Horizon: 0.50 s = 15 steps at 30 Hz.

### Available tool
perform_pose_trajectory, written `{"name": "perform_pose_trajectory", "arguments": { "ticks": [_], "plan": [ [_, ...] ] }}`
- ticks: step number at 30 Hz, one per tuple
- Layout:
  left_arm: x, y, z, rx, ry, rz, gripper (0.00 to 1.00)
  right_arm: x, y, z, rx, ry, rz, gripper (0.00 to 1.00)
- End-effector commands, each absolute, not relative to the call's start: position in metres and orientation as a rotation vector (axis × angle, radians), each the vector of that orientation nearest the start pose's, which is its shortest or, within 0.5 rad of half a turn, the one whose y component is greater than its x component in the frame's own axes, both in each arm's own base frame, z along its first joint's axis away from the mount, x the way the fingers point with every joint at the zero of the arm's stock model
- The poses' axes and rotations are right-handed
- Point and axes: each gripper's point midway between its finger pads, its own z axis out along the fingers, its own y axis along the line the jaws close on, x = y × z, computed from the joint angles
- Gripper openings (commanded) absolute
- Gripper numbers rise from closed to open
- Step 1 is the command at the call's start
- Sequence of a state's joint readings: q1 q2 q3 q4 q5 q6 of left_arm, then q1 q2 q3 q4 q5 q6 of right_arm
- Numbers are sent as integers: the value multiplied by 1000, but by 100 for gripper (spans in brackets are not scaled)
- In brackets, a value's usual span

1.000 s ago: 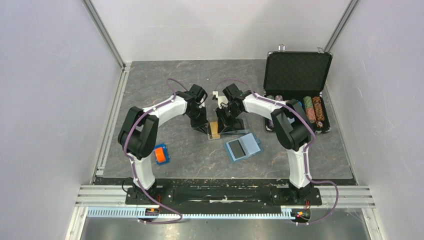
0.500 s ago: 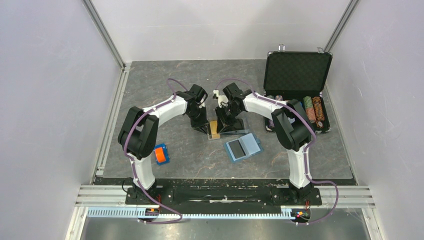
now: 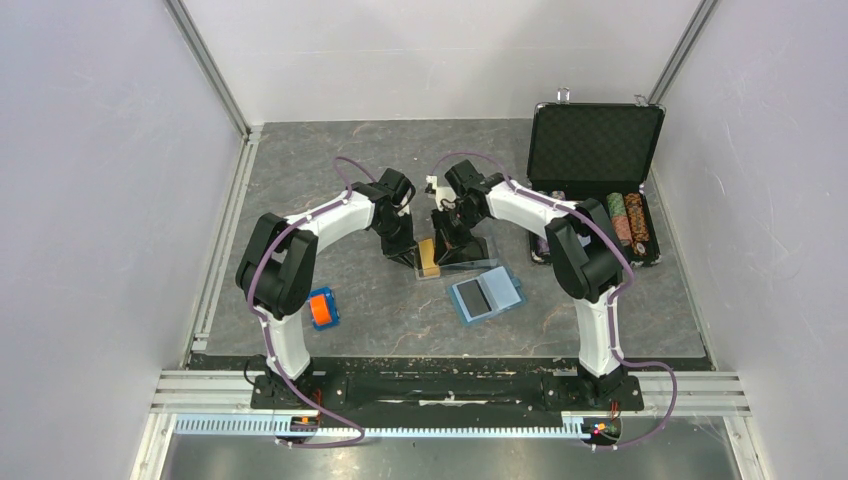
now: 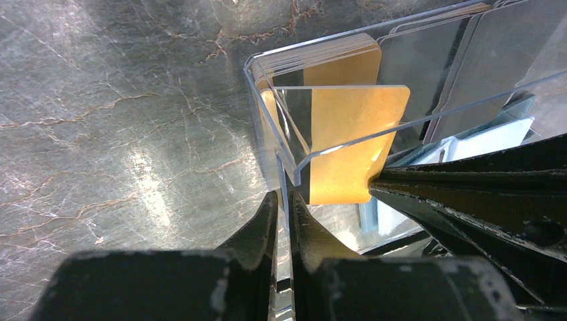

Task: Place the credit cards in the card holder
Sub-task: Pick up the credit card from the storage box.

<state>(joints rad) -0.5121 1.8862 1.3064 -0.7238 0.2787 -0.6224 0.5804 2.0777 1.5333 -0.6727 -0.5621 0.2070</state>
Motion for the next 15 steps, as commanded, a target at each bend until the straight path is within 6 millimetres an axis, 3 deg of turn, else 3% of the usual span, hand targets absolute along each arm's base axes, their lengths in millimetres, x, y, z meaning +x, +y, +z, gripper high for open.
{"name": "perform_pose_trajectory", "arguments": {
  "ticks": [1, 4, 11, 15],
  "plan": [
    [279, -251, 39, -13, 3030, -587, 6, 311, 349, 95, -701, 2638, 1130, 3],
    [279, -251, 39, -10, 3030, -588, 6, 309, 349, 92, -691, 2642, 1144, 6],
    [279, -251, 38, -6, 3031, -588, 6, 314, 338, 83, -692, 2660, 1030, 32],
    [279, -252, 39, 0, 3030, -591, 6, 313, 333, 71, -714, 2687, 985, 34]
  ]
}}
